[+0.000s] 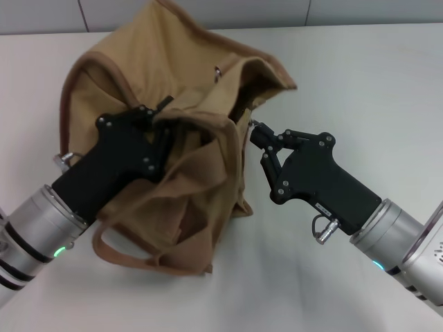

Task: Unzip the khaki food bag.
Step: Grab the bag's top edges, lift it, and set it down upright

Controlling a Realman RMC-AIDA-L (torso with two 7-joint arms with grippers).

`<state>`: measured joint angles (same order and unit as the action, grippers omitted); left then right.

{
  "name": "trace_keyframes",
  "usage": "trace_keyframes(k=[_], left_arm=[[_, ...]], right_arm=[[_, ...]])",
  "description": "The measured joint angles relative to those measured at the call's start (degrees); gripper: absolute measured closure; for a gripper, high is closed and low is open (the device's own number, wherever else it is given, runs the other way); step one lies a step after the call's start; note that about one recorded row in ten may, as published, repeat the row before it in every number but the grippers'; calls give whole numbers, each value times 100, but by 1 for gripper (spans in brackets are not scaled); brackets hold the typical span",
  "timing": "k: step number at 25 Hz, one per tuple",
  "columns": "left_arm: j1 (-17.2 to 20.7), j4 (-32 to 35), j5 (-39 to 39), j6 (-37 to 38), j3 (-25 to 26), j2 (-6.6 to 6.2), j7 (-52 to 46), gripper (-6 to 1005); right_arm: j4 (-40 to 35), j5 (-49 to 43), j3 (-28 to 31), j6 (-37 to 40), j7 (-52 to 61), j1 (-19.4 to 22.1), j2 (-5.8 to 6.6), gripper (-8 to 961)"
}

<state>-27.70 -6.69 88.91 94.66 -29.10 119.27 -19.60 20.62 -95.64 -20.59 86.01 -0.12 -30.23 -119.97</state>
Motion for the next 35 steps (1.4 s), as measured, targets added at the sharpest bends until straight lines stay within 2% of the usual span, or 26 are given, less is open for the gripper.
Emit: trace_keyframes(k=[1,3,4,5,9,18,26,31,35], left_arm=[[59,5,3,69,222,0,-23,949],[96,21,3,102,344,-3,-36,949],[182,58,3,152,609,-13,-49,949],[182,58,3,152,609,-13,-49,949],[399,104,-1,183,1162,-10,-12,949],[493,63,-29,415,1768,-9,-67,949],[476,33,16,502,1787,-9,-70,949],[448,-29,18,467,1710,-9,-70,949],[430,-104,14,342,1575,-10,-68,949]], right_arm=[[-9,0,-5,-14,18,0,1,926],[-41,-1,-17,-57,39,1,8,946],[-98,-29,-42,-155,42,18,9,956],[-98,-29,-42,-155,42,18,9,955],[-408,-496,-101,-588,47,111,11,955],[-774,-543,-48,-886,24,456,6,959],[-682,-491,46,-630,44,706,9,928],[-598,-502,420,-465,61,745,9,887],[-557,-519,427,-372,59,682,9,854]])
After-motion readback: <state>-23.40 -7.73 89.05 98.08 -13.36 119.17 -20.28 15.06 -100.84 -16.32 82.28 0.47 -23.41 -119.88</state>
